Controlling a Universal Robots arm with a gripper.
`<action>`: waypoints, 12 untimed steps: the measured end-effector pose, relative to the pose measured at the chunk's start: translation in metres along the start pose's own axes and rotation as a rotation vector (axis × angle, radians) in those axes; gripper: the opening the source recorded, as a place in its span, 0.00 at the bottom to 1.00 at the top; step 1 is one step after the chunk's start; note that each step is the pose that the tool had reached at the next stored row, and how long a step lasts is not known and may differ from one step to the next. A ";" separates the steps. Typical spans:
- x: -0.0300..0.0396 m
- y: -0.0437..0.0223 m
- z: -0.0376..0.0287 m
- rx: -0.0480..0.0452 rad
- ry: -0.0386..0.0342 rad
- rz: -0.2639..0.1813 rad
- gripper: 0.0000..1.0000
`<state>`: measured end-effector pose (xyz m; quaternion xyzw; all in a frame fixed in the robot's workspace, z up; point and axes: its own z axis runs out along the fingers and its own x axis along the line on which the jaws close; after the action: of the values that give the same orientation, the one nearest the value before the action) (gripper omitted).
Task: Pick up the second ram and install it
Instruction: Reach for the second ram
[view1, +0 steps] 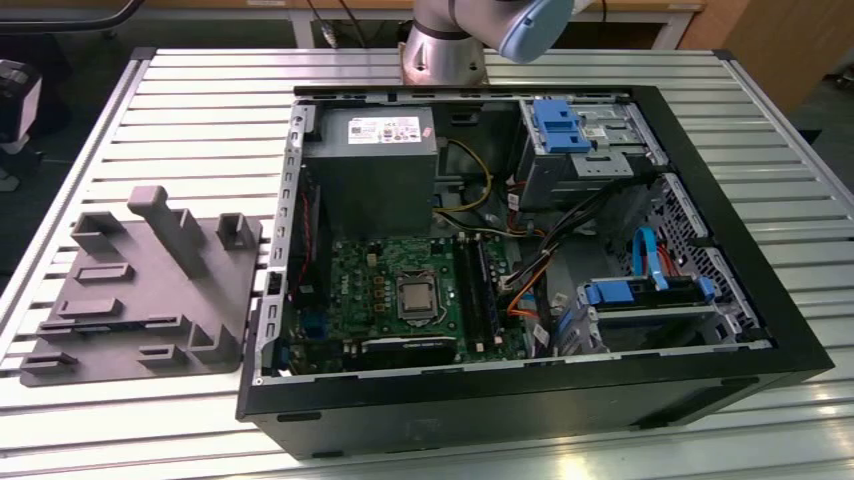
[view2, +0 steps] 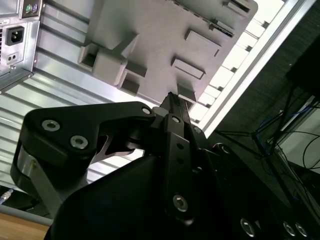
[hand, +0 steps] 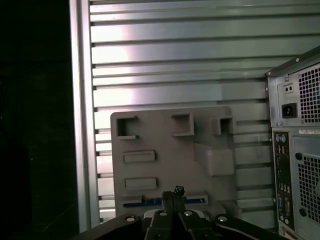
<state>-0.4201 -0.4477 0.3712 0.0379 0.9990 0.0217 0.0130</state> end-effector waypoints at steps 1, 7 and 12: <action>0.0004 -0.0003 0.0001 0.0000 0.0000 0.000 0.11; 0.0032 -0.0021 0.0011 -0.0001 -0.0001 0.000 0.11; 0.0057 -0.0036 0.0018 0.0000 0.0000 0.000 0.11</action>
<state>-0.4261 -0.4508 0.3690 0.0379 0.9990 0.0217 0.0131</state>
